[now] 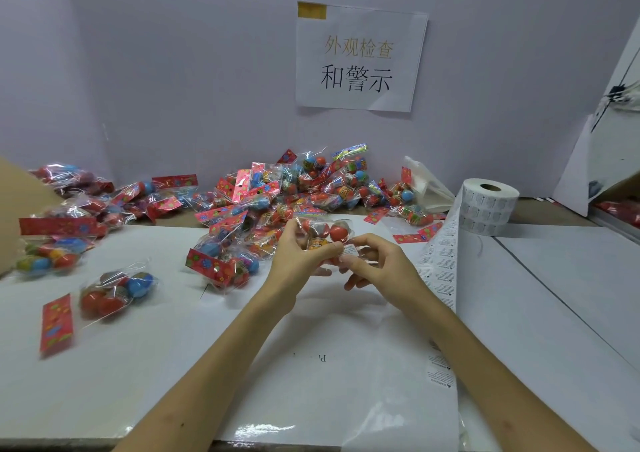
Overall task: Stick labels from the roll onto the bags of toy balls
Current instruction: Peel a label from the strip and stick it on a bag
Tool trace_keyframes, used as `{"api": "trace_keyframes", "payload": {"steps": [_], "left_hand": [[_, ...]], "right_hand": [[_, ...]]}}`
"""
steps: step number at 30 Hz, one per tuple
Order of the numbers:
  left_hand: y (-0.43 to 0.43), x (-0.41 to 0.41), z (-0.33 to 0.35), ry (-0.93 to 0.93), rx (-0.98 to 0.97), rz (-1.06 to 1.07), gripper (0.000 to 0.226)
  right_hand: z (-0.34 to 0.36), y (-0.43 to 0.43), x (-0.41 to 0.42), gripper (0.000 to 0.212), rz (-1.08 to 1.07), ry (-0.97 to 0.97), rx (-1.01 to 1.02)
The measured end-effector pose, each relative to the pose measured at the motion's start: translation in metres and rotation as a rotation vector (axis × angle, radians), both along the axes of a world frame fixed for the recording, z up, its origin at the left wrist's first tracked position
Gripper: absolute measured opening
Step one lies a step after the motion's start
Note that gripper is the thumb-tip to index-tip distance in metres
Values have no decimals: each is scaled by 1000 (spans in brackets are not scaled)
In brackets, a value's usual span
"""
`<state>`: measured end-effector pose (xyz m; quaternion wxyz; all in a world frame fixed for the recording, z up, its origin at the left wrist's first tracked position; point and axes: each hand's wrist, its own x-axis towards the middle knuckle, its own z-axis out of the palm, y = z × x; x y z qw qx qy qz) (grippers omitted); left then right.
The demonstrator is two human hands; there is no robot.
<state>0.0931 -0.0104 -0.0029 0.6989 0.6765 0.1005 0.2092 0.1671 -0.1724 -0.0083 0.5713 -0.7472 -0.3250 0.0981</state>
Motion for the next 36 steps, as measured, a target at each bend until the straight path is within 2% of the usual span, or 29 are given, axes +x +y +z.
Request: {"api": "trace_keyframes", "payload": {"steps": [7, 15, 21, 25, 29, 33, 36], "left_hand": [[1, -2, 3, 42, -125, -22, 60], [1, -1, 3, 66, -170, -46, 65], [0, -1, 4, 44, -138, -117, 89], [1, 2, 0, 12, -129, -114, 67], [-2, 1, 1, 29, -88, -129, 72], [0, 0, 0, 1, -111, -141, 62], [0, 0, 1, -5, -103, -147, 62]], "right_hand": [[1, 1, 1, 21, 44, 78, 58], [7, -1, -1, 18, 78, 152, 84], [7, -1, -2, 17, 31, 109, 97], [7, -1, -1, 10, 5, 129, 118], [6, -1, 0, 8, -33, 105, 124], [7, -3, 1, 18, -9, 168, 149], [9, -4, 1, 19, -12, 181, 154]]}}
